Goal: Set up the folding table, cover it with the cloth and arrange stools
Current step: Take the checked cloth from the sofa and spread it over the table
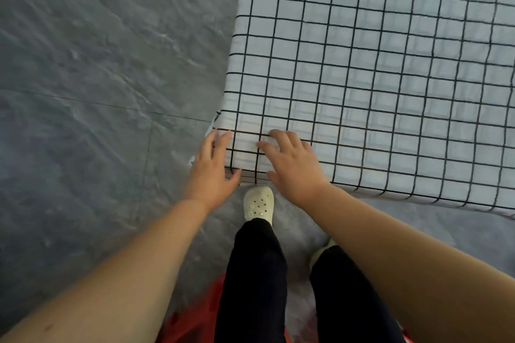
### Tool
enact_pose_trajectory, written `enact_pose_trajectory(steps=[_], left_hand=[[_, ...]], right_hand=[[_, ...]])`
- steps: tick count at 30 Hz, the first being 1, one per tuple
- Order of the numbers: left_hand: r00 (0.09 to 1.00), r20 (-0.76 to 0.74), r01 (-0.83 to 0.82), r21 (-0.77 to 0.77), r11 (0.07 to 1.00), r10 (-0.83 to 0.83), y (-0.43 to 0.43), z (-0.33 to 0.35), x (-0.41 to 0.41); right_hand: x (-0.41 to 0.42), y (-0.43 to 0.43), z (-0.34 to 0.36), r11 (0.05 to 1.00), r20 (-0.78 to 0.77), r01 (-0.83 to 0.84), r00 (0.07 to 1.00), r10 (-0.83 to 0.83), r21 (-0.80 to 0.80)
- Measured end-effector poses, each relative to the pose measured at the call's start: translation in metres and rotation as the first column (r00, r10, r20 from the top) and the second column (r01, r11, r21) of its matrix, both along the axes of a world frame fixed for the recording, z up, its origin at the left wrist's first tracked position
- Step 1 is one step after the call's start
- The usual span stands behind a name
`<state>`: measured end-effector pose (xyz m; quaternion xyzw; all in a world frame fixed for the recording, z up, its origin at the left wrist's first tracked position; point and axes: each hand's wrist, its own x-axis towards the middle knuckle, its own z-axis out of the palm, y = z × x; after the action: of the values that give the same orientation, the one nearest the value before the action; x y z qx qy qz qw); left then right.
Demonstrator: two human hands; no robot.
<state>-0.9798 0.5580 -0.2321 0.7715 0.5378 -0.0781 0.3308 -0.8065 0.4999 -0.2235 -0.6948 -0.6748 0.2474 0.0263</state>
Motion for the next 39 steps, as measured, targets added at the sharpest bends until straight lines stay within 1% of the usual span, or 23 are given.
enact_pose_trajectory(steps=[2, 4, 6, 8, 10, 12, 16, 21, 25, 31, 35, 39], left_hand=[[0.998, 0.056, 0.024, -0.065, 0.998, -0.02, 0.002, -0.004, -0.009], [0.998, 0.039, 0.041, -0.048, 0.998, -0.039, 0.005, -0.007, -0.017], [0.999, 0.024, -0.032, -0.009, 0.999, 0.032, 0.01, -0.011, -0.026], [0.992, 0.045, -0.116, -0.014, 0.993, 0.117, 0.014, -0.017, -0.035], [0.993, 0.062, -0.099, 0.018, 0.995, 0.097, 0.016, -0.022, -0.041], [0.993, 0.067, -0.099, 0.045, 0.994, 0.096, 0.018, -0.024, -0.043], [0.964, 0.075, -0.252, -0.038, 0.967, 0.254, 0.016, -0.025, -0.044], [0.941, 0.063, -0.326, -0.083, 0.942, 0.331, 0.015, -0.03, -0.049], [0.903, 0.068, -0.41, -0.159, 0.898, 0.424, 0.016, -0.034, -0.047], [0.899, 0.126, -0.395, -0.177, 0.901, 0.419, 0.009, -0.033, -0.054], [0.908, 0.109, -0.38, -0.191, 0.905, 0.404, -0.001, -0.033, -0.061], [0.902, 0.066, -0.414, -0.14, 0.899, 0.426, -0.007, -0.033, -0.061]], right_hand=[[-0.009, 0.009, 0.0, 1.0, 0.042, 0.002, 0.999, -0.001, -0.016], [-0.01, 0.013, -0.001, 1.0, 0.051, 0.012, 0.999, -0.011, -0.015], [-0.007, 0.011, -0.002, 1.0, 0.056, 0.006, 0.998, -0.006, -0.003], [-0.005, 0.008, -0.004, 1.0, 0.076, -0.009, 0.997, 0.009, 0.0], [-0.005, 0.007, -0.004, 0.999, 0.107, -0.043, 0.993, 0.043, -0.005], [-0.01, 0.008, -0.003, 0.996, 0.097, -0.087, 0.992, 0.085, 0.008], [-0.03, 0.021, -0.002, 0.977, 0.039, -0.194, 0.981, 0.191, 0.086], [-0.055, 0.038, -0.016, 0.946, 0.056, -0.302, 0.953, 0.297, 0.119], [-0.054, 0.036, -0.028, 0.933, 0.118, -0.322, 0.945, 0.306, 0.162], [-0.055, 0.032, -0.03, 0.931, 0.145, -0.323, 0.943, 0.301, 0.167], [-0.056, 0.033, -0.03, 0.938, 0.133, -0.305, 0.949, 0.285, 0.163], [-0.06, 0.031, -0.029, 0.947, 0.12, -0.28, 0.957, 0.263, 0.157]])
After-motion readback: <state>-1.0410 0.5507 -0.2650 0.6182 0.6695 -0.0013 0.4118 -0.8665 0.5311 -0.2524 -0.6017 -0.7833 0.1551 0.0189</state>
